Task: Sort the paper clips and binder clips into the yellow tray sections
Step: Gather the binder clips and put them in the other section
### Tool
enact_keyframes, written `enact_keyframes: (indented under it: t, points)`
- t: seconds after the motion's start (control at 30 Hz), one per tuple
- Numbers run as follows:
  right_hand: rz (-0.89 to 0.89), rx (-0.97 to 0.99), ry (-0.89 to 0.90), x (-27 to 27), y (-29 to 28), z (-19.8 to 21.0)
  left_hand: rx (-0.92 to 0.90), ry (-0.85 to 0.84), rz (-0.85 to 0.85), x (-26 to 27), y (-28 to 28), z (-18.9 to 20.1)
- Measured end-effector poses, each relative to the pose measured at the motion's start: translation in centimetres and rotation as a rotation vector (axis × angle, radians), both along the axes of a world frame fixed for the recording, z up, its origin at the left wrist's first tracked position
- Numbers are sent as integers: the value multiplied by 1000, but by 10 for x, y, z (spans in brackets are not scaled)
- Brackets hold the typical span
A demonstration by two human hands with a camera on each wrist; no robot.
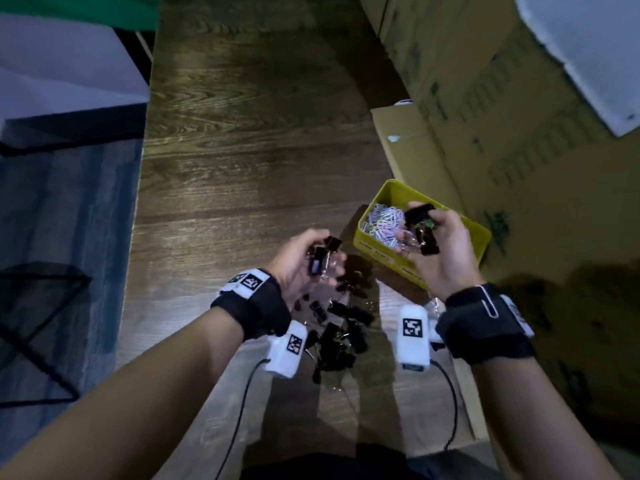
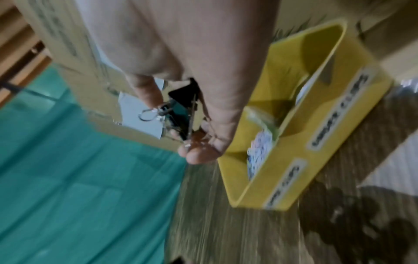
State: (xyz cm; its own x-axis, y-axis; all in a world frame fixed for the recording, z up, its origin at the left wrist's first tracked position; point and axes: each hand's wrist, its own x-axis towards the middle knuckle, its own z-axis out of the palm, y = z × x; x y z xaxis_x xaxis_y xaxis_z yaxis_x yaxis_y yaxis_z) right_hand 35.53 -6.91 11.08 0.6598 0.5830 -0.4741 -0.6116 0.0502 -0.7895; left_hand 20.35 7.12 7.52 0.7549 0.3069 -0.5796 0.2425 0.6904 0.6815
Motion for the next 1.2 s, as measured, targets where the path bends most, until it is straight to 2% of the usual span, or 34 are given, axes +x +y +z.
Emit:
enact_keyframes:
  t: [0.07, 0.17, 0.27, 0.37, 0.43, 0.5, 0.57, 0.67, 0.77, 0.83, 0.93, 1.0, 1.1, 1.2]
  points:
    - [-116, -78, -17, 18, -19, 2, 4, -37, -53, 30, -17, 13]
    - [-239, -315, -102, 42, -36, -9, 120, 33, -158, 79, -49, 23]
    - [-102, -525, -276, 57, -49, -26, 275, 93, -218, 122, -79, 21]
    - [15, -683, -463, 66, -65, -24, 407, 149, -236, 152, -95, 11]
    - [-34, -722, -582, 72, -73, -23, 508, 188, -270, 162, -100, 4]
    - [-90, -716, -626, 75, -78, -26, 593, 235, -323, 166, -102, 0]
    - [-60, -754, -611, 76, -78, -37, 565, 212, -316, 165, -103, -1]
    - [78, -805, -524, 75, -72, -56, 518, 146, -266, 151, -101, 1]
    - [133, -857, -497, 72, -69, -66, 510, 90, -166, 118, -85, 5]
    - [168, -872, -493, 71, -65, -68, 539, 104, -103, 88, -68, 3]
    - [225, -878, -520, 69, -52, -68, 589, 215, -65, 37, -43, -9]
    - [293, -860, -569, 56, -33, -67, 659, 322, -96, -4, -26, -22]
    - [386, -861, -621, 49, -19, -66, 801, 432, -260, -38, -21, -40]
    - [469, -817, -636, 35, -3, -69, 1002, 465, -378, -67, -20, -57]
